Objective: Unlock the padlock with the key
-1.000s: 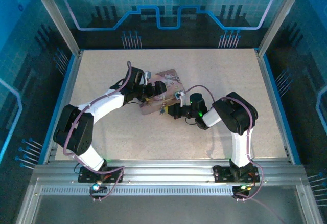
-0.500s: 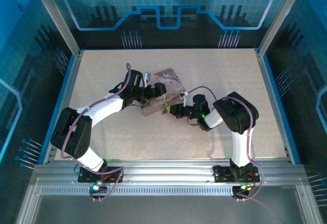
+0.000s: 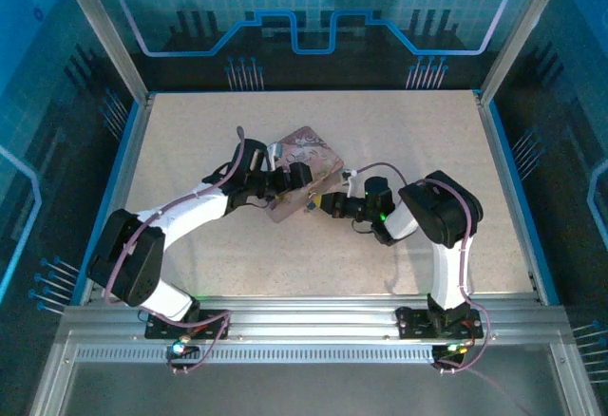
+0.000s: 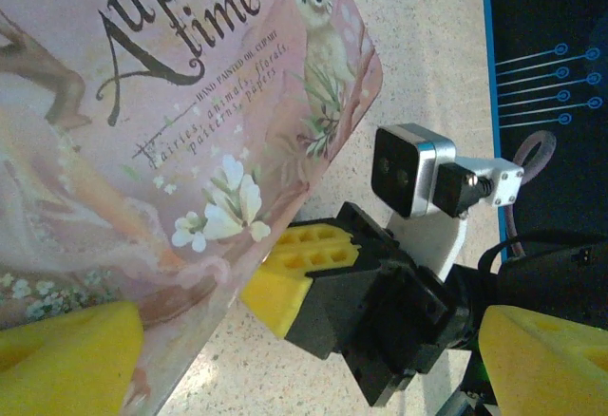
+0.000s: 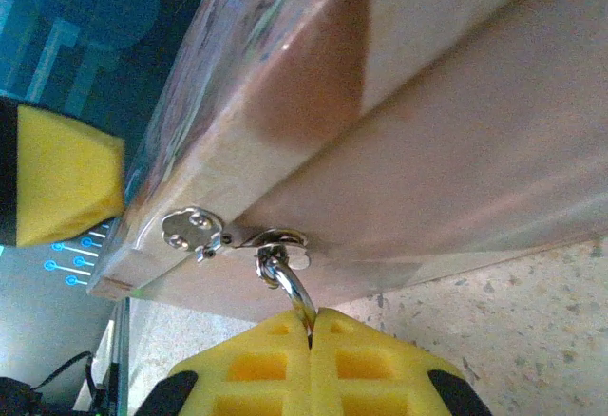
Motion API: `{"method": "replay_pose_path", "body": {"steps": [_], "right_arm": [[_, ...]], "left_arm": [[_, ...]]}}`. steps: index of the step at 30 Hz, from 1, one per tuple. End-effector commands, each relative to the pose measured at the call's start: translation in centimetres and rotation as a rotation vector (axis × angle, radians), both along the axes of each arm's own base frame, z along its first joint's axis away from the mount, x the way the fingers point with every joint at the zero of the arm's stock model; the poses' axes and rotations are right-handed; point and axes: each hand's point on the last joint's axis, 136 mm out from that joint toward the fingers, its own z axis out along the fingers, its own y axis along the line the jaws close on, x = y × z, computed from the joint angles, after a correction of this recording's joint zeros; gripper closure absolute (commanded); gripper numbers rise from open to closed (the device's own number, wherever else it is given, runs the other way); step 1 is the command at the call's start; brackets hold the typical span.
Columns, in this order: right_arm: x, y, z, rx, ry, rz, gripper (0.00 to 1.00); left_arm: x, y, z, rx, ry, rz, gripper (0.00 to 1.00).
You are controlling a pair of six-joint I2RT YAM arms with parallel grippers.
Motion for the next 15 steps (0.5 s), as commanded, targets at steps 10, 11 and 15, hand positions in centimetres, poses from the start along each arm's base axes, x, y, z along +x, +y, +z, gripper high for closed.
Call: {"method": "replay_pose_path", "body": {"steps": [10, 11, 15], "right_arm": [[1.6, -0.8, 2.2, 0.096, 0.03, -0.037, 0.98], [1.6, -0.8, 2.2, 0.096, 0.032, -0.036, 0.98], [2.0, -1.4, 2.2, 0.101, 0.033, -0.037, 0.97]], "left_arm": [[-2.4, 0.1, -2.2, 0.042, 0.083, 0.003, 0.07], [-2.4, 0.2, -2.3, 0.046, 0.083, 0.004, 0.07], [-2.5, 0.2, -2.8, 0.055, 0.092, 0.004, 0.07]]}}
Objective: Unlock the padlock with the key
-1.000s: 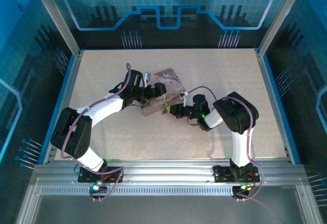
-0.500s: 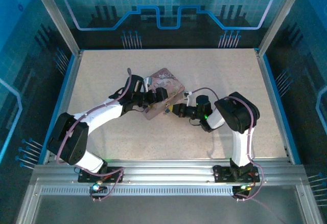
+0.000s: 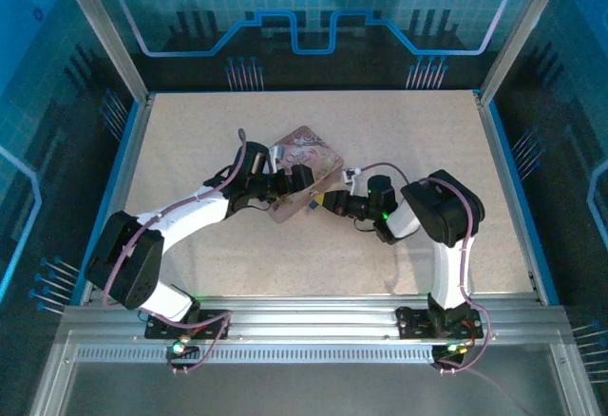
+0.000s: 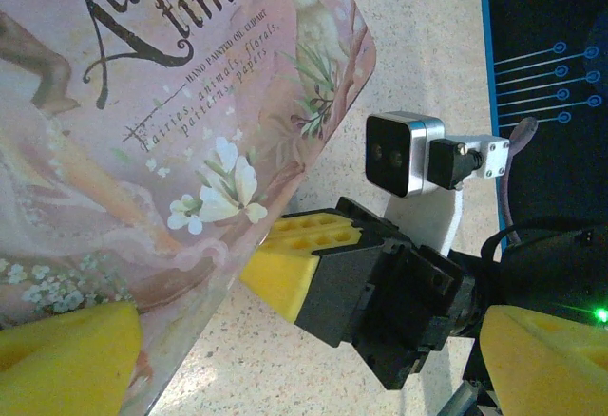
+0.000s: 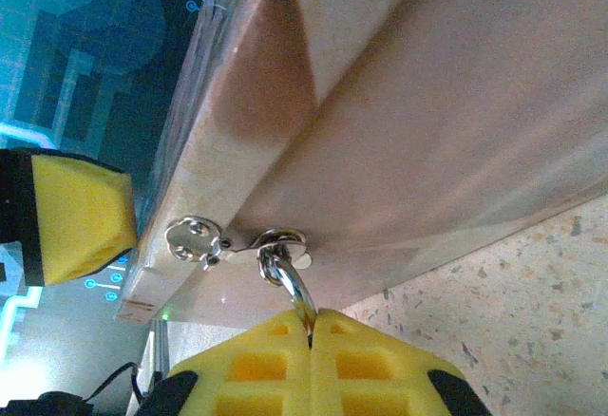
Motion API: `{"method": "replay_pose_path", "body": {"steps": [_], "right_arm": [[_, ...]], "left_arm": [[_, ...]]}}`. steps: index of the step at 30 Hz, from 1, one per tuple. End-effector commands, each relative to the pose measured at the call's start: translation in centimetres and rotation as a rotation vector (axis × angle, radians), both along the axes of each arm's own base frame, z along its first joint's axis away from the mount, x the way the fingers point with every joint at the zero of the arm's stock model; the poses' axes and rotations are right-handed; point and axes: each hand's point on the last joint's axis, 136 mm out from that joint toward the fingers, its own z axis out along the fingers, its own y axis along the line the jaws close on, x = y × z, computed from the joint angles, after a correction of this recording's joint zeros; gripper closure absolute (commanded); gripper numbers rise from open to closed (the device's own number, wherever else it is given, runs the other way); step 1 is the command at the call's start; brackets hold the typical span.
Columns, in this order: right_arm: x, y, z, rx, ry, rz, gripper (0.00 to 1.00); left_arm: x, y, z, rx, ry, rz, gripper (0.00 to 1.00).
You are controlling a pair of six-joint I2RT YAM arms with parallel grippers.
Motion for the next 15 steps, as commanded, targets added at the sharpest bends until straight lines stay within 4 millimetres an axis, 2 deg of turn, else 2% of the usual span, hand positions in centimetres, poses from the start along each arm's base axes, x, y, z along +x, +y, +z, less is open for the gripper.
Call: {"method": "replay_pose_path", "body": {"steps": [1, 15], "right_arm": [[1.89, -0.89, 2.02, 0.044, -0.064, -0.03, 0.97], [2.52, -1.23, 2.6, 0.067, -0.046, -0.021, 0.97]], "left_arm": [[-2.15, 0.62, -2.79, 0.049, 0.106, 0.001, 0.07], [-2.47, 0.83, -3.42, 0.053, 0.116, 0.003, 0.07]]}}
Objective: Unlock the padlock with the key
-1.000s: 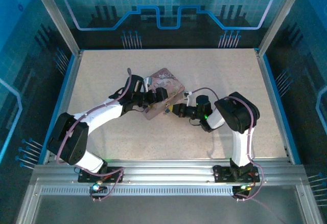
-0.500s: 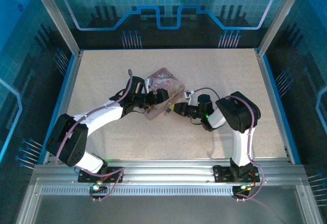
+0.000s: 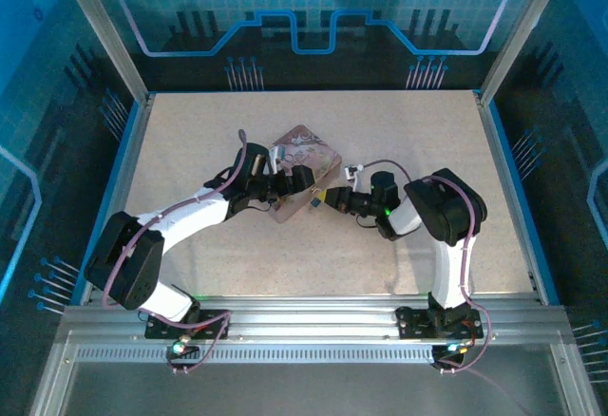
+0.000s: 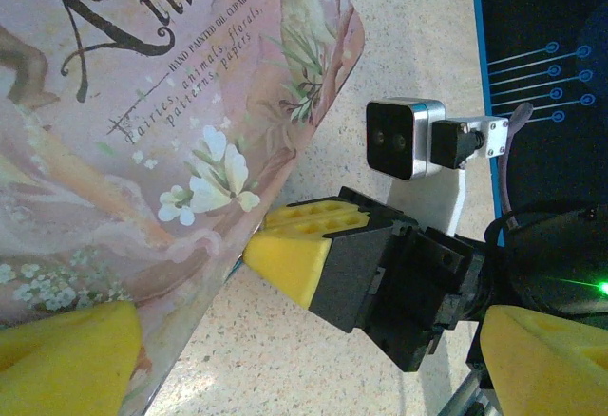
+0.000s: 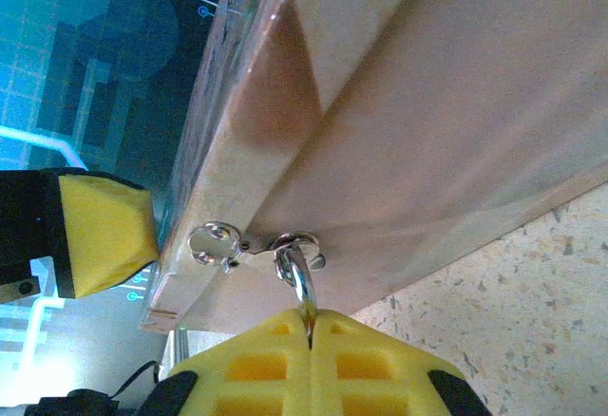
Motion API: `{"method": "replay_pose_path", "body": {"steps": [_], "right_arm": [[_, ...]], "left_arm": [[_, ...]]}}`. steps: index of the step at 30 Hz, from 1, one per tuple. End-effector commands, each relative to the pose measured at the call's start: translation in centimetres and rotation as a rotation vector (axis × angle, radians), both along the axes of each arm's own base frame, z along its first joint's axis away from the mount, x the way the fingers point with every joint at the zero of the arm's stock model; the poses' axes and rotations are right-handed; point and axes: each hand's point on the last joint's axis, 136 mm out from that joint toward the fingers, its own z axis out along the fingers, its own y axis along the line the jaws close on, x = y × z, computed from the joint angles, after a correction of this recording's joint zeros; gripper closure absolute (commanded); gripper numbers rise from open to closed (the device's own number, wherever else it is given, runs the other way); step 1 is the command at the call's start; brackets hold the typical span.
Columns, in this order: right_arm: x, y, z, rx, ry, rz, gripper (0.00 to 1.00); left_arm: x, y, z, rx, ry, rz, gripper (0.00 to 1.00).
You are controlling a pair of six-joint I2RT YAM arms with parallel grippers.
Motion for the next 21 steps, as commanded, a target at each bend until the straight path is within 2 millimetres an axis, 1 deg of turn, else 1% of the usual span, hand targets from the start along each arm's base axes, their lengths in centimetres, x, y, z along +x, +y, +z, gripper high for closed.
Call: {"method": "replay_pose_path", "body": {"steps": [1, 7, 14, 21], "right_arm": [[1.9, -0.77, 2.02, 0.035, -0.07, -0.034, 0.97], [1.79, -1.0, 2.02, 0.025, -0.044, -0.036, 0.97], [1.52, -0.85, 1.39, 0.054, 0.073, -0.035, 0.97], [1.82, -0.64, 1.82, 0.088, 0.119, -0.04, 0.97]], "left_arm": [[-2.45, 0.97, -3.47, 0.061, 0.132, 0.006, 0.07], [-2.4, 0.91, -3.08, 0.053, 0.125, 0.007, 0.06], [-2.43, 0.86, -2.64, 0.04, 0.12, 0.01, 0.06], [-2.46, 0.8, -2.58, 0.029, 0.119, 0.012, 0.06]]}}
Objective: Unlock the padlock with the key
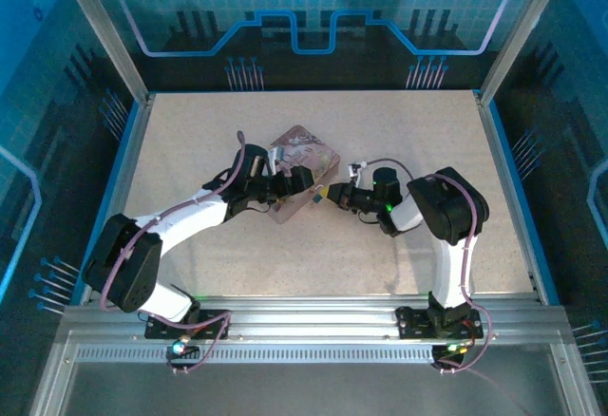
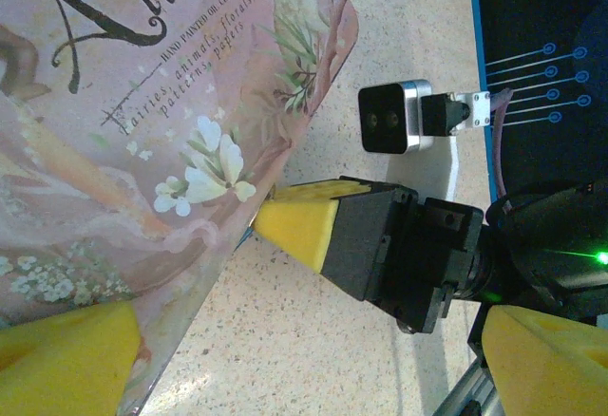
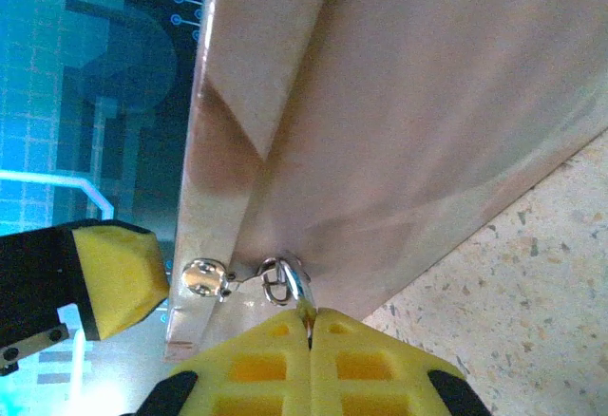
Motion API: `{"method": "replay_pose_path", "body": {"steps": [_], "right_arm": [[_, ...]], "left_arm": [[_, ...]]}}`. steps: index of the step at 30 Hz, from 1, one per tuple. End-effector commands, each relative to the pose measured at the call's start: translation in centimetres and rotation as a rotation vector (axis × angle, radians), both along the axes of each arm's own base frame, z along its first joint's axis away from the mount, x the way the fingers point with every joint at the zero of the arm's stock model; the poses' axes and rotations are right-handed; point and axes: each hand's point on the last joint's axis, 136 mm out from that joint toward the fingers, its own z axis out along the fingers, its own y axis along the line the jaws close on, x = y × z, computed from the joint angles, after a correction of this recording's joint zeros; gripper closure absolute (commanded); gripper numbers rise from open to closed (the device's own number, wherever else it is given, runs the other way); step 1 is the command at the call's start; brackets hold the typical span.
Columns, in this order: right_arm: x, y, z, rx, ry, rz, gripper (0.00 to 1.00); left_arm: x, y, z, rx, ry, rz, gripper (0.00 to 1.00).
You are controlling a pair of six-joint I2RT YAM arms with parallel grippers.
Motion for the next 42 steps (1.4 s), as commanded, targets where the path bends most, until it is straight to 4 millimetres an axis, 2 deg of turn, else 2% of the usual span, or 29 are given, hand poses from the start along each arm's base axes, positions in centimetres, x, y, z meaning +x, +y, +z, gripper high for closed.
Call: {"method": "replay_pose_path", "body": {"steps": [1, 8, 14, 19, 24, 30, 36, 42], "right_arm": [[0.9, 0.0, 1.6, 0.035, -0.011, -0.009, 0.97], [0.5, -0.6, 1.4, -0.015, -0.022, -0.02, 0.97], [-0.5, -1.6, 1.8, -0.095, -0.043, -0.017, 0.97], [-2.1, -2.3, 2.6, -0.176, -0.069, 0.016, 0.97], [-4.7, -3.4, 3.2, -0.287, -0.099, 0.061, 0.97], [-8.1, -5.0, 3.7, -0.418, -0.102, 0.121, 0.96], [-11.0, -6.2, 4.3, -0.513, -0.1, 0.186, 0.96], [-13.3, -7.4, 3.7, -0.59, -0.061, 0.207, 0.96]], "left_arm": [[-2.1, 0.7, -2.6, 0.037, 0.114, 0.006, 0.06], [-1.9, 0.8, -1.7, 0.04, 0.09, 0.006, 0.04], [-1.3, 0.8, 0.4, 0.049, 0.04, 0.003, 0.02], [-0.9, 1.3, 2.4, 0.059, -0.017, 0.012, 0.01], [-1.2, 3.5, 3.7, 0.088, -0.08, 0.058, 0.01], [-1.6, 8.1, 4.4, 0.13, -0.147, 0.19, 0.01], [-2.0, 11.9, 4.9, 0.176, -0.216, 0.314, 0.01], [-2.4, 13.7, 4.6, 0.189, -0.234, 0.378, 0.01]]}}
